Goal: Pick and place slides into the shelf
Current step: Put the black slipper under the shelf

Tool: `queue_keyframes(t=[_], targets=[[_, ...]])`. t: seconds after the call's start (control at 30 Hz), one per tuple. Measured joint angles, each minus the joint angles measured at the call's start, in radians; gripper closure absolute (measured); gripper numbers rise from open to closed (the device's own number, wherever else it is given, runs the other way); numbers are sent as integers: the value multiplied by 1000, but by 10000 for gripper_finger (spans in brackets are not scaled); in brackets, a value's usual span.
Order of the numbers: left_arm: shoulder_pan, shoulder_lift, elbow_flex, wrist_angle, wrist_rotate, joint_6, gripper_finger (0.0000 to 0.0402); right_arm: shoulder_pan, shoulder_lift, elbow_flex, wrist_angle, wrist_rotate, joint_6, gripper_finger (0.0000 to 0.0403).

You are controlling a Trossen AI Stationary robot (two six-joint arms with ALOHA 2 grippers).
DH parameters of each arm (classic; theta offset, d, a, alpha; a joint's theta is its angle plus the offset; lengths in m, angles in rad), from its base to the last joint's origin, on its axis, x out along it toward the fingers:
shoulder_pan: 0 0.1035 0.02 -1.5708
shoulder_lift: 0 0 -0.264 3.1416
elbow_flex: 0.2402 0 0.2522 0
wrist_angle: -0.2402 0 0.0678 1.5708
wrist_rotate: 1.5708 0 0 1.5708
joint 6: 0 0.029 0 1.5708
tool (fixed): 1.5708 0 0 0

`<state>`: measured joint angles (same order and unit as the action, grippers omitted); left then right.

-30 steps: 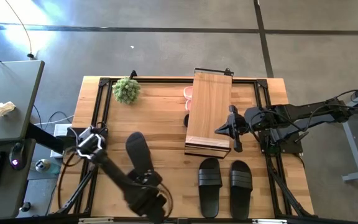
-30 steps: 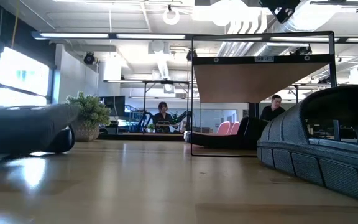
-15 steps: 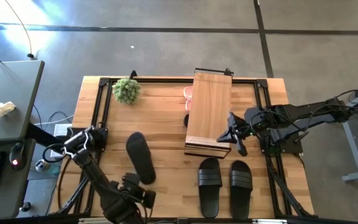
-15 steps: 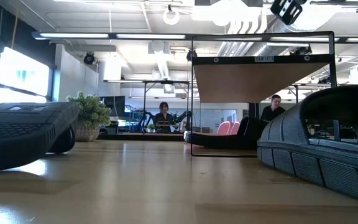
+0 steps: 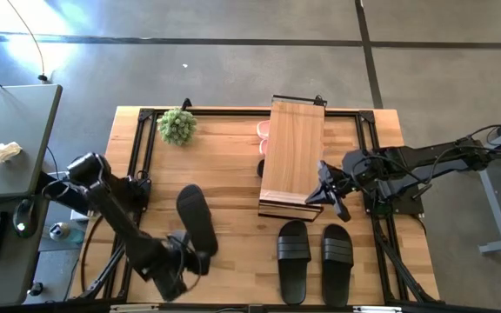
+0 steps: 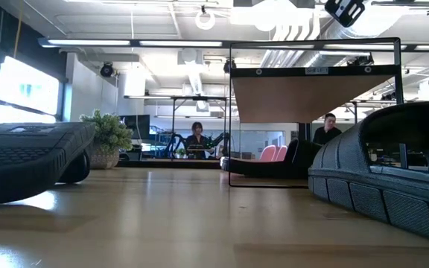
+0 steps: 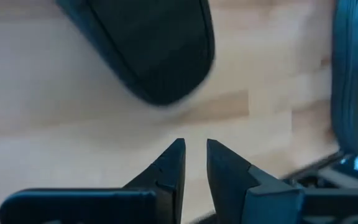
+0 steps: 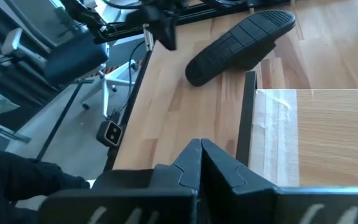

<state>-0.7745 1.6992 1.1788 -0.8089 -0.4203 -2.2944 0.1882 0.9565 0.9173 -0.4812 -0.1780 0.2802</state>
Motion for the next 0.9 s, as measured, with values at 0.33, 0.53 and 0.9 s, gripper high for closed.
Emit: queue_keyframes(t=[0.33, 0.53, 0.9], targets=[[-27, -320, -288, -22, -195, -48, 328, 4, 0, 0, 14, -2, 15, 402], [1, -508, -296, -309, -199, -33, 319, 4, 0, 0, 30, 4, 30, 402], [113, -649, -318, -601, -126, -16, 268, 2, 0, 1, 45, -18, 99, 368]])
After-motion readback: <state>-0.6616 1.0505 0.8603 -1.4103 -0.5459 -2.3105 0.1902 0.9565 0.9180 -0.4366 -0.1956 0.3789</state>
